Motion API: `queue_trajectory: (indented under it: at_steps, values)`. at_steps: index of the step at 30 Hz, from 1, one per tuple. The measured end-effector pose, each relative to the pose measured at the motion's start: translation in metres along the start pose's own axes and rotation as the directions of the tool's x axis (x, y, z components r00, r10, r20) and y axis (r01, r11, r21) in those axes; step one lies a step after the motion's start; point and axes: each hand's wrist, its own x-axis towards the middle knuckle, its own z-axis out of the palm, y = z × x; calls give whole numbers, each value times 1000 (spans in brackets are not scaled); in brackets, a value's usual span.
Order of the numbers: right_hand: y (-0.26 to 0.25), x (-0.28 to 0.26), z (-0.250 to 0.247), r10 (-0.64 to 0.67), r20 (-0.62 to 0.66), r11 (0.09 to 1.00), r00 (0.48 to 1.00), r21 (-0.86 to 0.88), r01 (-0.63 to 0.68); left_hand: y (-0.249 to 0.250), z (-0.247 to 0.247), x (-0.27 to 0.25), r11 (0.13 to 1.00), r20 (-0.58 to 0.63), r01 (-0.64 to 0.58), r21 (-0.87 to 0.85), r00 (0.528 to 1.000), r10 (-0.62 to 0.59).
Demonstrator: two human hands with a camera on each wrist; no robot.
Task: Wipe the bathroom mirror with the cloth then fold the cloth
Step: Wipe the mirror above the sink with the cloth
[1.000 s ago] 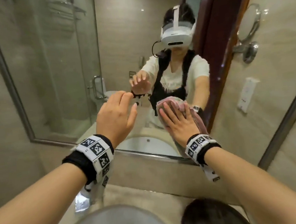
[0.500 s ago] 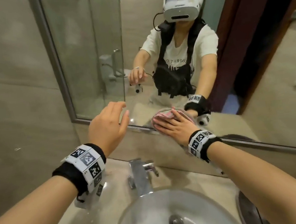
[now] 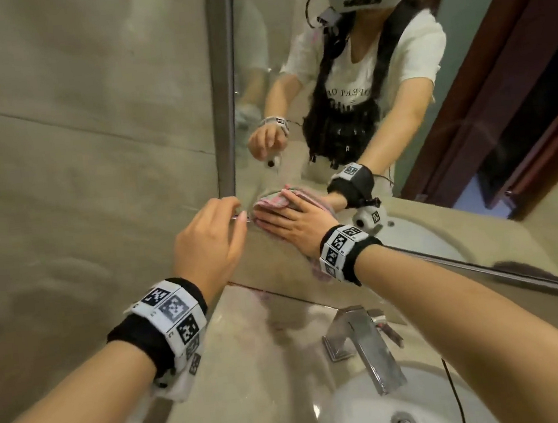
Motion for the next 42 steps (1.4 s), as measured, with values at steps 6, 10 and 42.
queue_trajectory:
  at_steps: [6,10,42]
  values:
    - [-6,48,-7,-2,191,998,982,-60,14,-8,2,4,999,-40,53,1,998,-53]
    - [-1,49,-6,-82,250,984,965,-132,118,-10,5,3,995,-37,96,13,995,-95]
    - [9,46,-32,-3,320,946,947,-306,107,-14,18,-3,975,-26,221,-22,975,-222]
